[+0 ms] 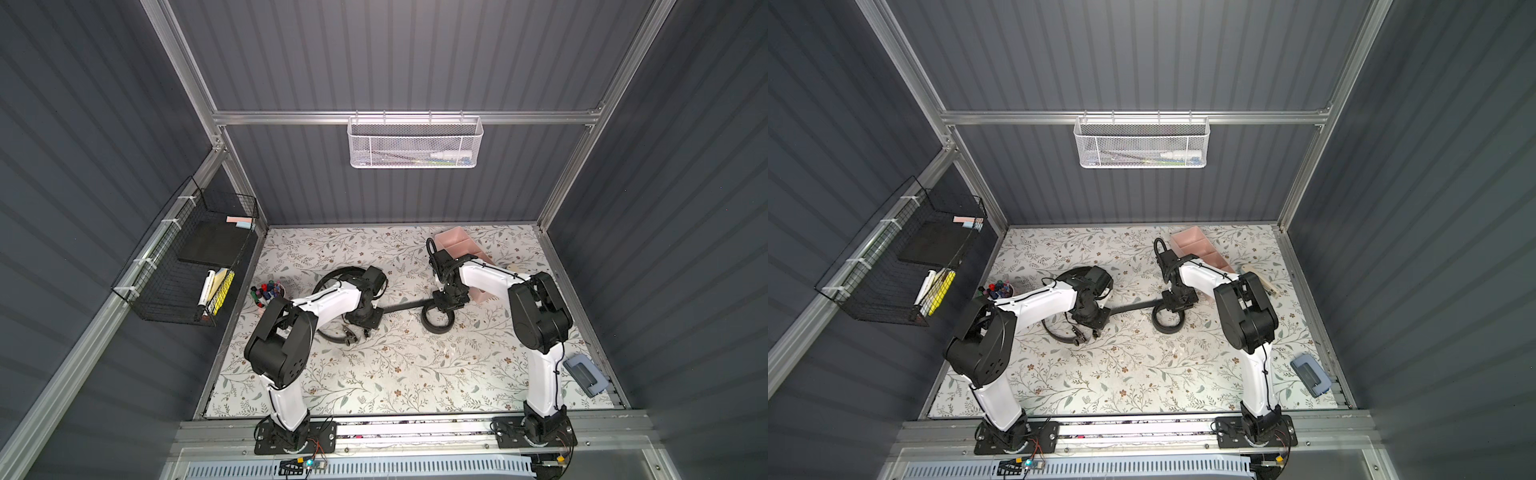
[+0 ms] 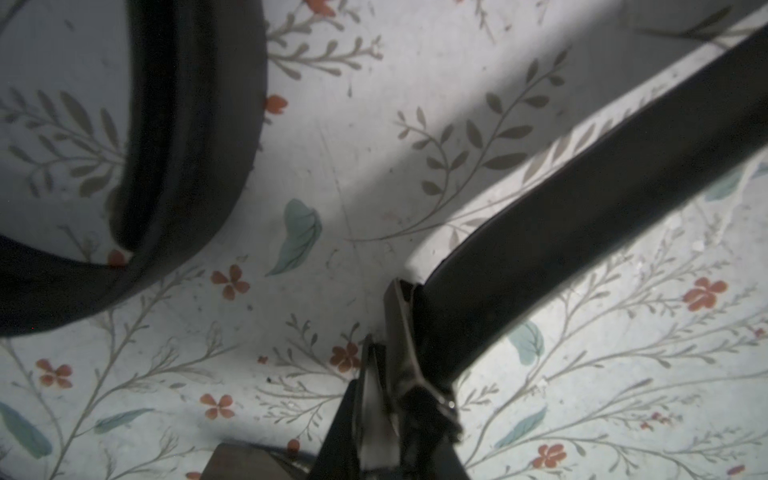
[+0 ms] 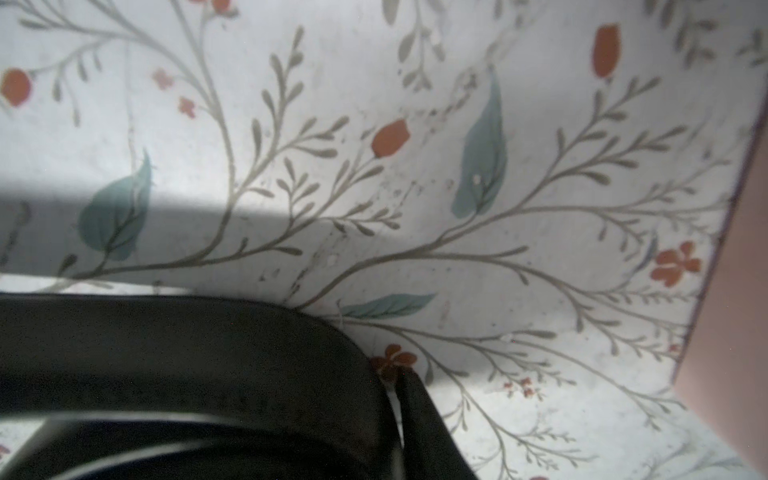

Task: Place the belts into the storage roll
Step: Roll the belt at the center of the board.

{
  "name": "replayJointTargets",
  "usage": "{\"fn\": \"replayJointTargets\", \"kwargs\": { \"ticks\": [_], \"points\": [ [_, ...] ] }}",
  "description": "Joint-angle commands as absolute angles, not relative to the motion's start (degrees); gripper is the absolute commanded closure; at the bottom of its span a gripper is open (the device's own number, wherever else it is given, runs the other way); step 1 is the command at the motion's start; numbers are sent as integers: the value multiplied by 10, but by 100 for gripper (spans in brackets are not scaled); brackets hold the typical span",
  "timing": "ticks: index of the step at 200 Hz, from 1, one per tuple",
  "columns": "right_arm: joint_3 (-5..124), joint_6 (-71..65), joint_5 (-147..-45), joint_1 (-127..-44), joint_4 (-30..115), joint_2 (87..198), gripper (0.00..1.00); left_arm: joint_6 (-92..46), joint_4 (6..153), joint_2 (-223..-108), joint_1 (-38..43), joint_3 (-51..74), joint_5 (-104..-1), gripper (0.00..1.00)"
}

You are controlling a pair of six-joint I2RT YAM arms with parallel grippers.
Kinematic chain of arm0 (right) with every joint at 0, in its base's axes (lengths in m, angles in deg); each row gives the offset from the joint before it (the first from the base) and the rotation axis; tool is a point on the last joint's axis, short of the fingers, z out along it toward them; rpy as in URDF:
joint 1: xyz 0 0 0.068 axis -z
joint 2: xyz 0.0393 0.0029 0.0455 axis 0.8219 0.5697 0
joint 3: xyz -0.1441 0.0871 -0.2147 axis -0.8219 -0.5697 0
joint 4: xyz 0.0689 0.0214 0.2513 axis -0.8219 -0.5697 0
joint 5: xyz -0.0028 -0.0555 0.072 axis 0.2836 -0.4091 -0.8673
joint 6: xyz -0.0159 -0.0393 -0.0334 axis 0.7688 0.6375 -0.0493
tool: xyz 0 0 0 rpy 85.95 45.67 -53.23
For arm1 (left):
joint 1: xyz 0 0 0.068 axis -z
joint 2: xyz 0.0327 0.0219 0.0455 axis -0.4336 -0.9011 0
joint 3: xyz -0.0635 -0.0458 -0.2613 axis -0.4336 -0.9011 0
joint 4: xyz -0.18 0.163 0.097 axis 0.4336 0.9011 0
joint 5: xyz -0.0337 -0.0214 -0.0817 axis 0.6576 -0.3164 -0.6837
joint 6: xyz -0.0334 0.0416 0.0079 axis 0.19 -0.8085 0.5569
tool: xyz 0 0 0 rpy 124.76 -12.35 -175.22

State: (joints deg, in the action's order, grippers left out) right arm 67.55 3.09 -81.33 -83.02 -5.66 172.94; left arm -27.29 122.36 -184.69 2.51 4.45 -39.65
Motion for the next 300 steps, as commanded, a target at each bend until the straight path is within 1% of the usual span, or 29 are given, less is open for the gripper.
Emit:
{"fn": "replayJointTargets", "kwargs": {
  "ticks": [1,23,38,47,67,113,137,148,163,184,192,207,220,233,257,278,300],
  "points": [
    [648,-3,-709,-796,-117,1755,73,-251,1300,-1832,-1,11,-342,94],
    [644,-30,-702,-797,-106,1749,81,-261,1272,-1817,0,-7,-366,94],
    [647,-53,-692,-802,-98,1741,87,-239,1251,-1804,8,-25,-385,94],
    [655,-69,-684,-806,-95,1739,91,-227,1239,-1795,18,-36,-388,94],
    [685,-97,-681,-809,-101,1748,96,-206,1227,-1776,55,-56,-379,93],
    [769,-115,-707,-810,-125,1805,98,-149,1185,-1784,200,-81,-349,92],
    [802,-111,-709,-815,-136,1823,98,-117,1156,-1814,258,-54,-349,90],
    [815,-109,-712,-820,-142,1830,98,-115,1149,-1840,283,-20,-358,86],
    [822,-106,-716,-826,-144,1834,98,-118,1140,-1883,317,38,-390,71],
    [817,-103,-729,-833,-138,1832,98,-123,1122,-1929,346,94,-437,61],
    [811,-102,-737,-833,-132,1830,98,-125,1112,-1935,348,100,-461,59],
    [802,-99,-741,-834,-127,1826,97,-136,1109,-1925,348,94,-494,52],
    [792,-98,-750,-834,-121,1822,97,-131,1115,-1902,343,81,-506,44],
    [785,-98,-761,-834,-116,1820,97,-138,1119,-1870,329,63,-518,40],
    [775,-105,-765,-835,-108,1818,97,-147,1127,-1812,286,40,-558,38],
    [773,-110,-769,-835,-105,1819,96,-145,1131,-1764,234,25,-570,38],
    [772,-114,-772,-835,-104,1818,96,-146,1132,-1757,178,32,-568,39]
  ]
}}
